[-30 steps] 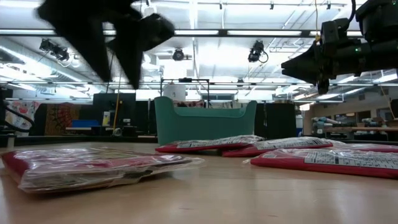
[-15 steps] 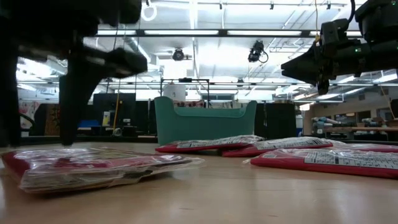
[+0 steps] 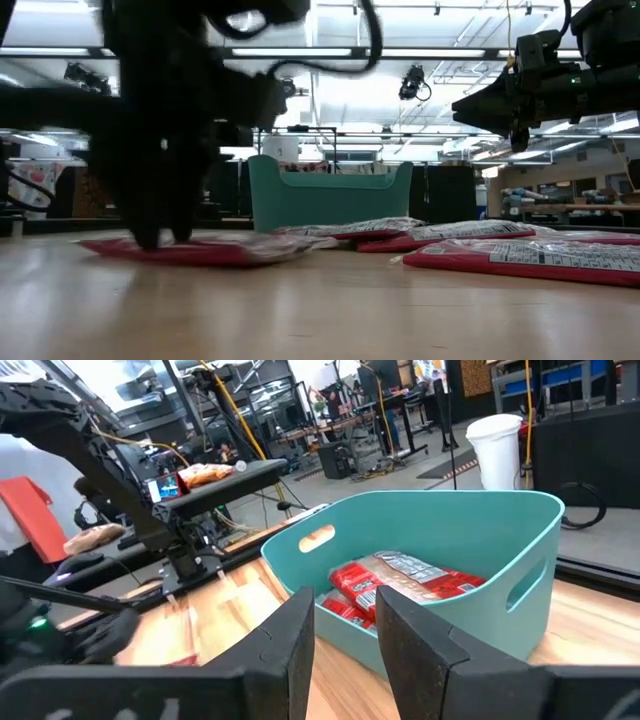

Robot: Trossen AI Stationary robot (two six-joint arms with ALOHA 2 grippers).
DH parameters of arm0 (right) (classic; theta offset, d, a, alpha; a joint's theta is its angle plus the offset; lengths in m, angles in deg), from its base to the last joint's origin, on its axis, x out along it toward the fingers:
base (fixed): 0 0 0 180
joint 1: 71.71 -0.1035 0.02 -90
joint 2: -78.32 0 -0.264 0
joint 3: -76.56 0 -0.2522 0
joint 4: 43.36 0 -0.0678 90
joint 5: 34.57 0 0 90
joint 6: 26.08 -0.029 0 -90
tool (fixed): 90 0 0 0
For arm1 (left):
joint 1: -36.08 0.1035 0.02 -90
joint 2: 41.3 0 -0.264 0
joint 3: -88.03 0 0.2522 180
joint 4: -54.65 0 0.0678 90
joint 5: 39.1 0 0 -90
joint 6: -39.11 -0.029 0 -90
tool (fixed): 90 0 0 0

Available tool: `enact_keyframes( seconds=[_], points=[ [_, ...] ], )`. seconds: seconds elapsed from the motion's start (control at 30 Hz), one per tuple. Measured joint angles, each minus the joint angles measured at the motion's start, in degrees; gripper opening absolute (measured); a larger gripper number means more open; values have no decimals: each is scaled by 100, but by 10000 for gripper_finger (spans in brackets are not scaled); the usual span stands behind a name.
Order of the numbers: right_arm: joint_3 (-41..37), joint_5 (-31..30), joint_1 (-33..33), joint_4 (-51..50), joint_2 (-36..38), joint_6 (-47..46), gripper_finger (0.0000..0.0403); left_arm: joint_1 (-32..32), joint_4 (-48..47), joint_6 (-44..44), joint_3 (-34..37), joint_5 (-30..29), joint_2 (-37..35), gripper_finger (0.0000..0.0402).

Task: Sort popcorn bags into baskets
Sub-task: Put the red popcorn bag into the blue bin

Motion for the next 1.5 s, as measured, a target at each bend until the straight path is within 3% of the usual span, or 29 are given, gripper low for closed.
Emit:
enact_keyframes(
  seconds=[0.3,0.6,0.87,1.13,1.5],
  points=[
    [0,0,0,0,0,0,115,276,-262,395,18,-528,-245,164],
    [0,0,-2,0,0,0,115,-284,-255,663,11,-570,-375,164],
    [0,0,0,-2,0,0,115,-785,-404,742,11,-2047,-275,165],
    [0,0,-1,-3,0,0,115,-820,-277,1045,7,-1927,-58,165],
    [0,0,-1,-3,-7,0,115,-703,-359,813,5,-2061,384,165]
  ],
)
